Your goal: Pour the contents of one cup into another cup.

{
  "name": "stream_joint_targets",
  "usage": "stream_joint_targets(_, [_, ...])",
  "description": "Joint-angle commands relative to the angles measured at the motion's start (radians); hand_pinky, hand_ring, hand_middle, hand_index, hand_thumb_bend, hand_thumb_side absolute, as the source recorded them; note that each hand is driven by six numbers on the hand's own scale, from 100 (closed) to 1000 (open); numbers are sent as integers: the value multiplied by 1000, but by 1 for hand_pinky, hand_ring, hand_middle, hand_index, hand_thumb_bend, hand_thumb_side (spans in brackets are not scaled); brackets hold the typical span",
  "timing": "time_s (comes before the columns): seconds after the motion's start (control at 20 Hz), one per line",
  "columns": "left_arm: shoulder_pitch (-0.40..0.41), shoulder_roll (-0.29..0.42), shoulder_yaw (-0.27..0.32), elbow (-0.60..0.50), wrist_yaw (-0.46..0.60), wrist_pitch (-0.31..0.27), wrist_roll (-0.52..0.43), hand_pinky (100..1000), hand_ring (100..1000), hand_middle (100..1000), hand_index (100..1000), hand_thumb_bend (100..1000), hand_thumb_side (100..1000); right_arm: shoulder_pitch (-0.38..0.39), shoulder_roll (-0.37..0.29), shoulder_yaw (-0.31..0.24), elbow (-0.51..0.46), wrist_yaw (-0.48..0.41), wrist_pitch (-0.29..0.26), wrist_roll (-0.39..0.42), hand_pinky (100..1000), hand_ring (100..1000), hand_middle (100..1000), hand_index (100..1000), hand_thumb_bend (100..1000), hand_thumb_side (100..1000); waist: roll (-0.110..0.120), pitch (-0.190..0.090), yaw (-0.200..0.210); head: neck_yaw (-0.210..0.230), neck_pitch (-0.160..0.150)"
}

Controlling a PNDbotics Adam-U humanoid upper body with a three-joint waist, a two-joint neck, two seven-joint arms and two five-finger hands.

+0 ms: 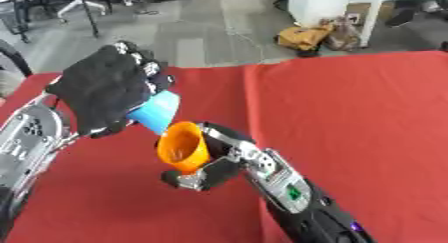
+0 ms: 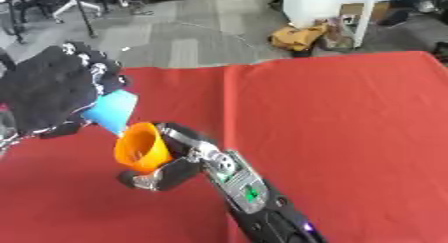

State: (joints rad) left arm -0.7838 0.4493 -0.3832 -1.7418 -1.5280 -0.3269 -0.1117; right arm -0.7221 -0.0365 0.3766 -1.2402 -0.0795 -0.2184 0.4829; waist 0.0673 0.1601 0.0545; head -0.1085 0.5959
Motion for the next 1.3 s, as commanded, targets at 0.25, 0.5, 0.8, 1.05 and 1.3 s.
stream_joint_targets(0.25, [-24,28,14,-19,-3,0,-2,398,465,429,700,676,100,-25,7,-3,-18,2,-1,-2,710,436,424,724,324,100,0,-19,3,-1,2])
stream_joint_targets(0.5, [-24,27,13,-16,-1,-1,-3,397,464,428,700,676,100,-25,7,-3,-19,2,-1,-3,710,435,424,724,324,100,-2,-19,4,-2,1])
stream_joint_targets(0.8, [-24,26,13,-14,3,-1,-4,396,463,427,700,674,100,-26,7,-3,-20,2,-1,-4,709,435,424,723,324,100,-3,-18,4,-2,0])
stream_joint_targets(1.05, [-23,25,14,-8,5,0,-4,397,462,426,700,675,100,-25,7,-3,-20,2,-1,-5,708,435,424,723,324,100,-3,-18,3,-2,0])
stream_joint_targets(1.3, [-21,25,15,-2,9,1,-4,397,459,423,699,670,100,-26,7,-3,-19,2,-1,-5,708,436,424,724,324,100,-3,-18,2,-2,-1])
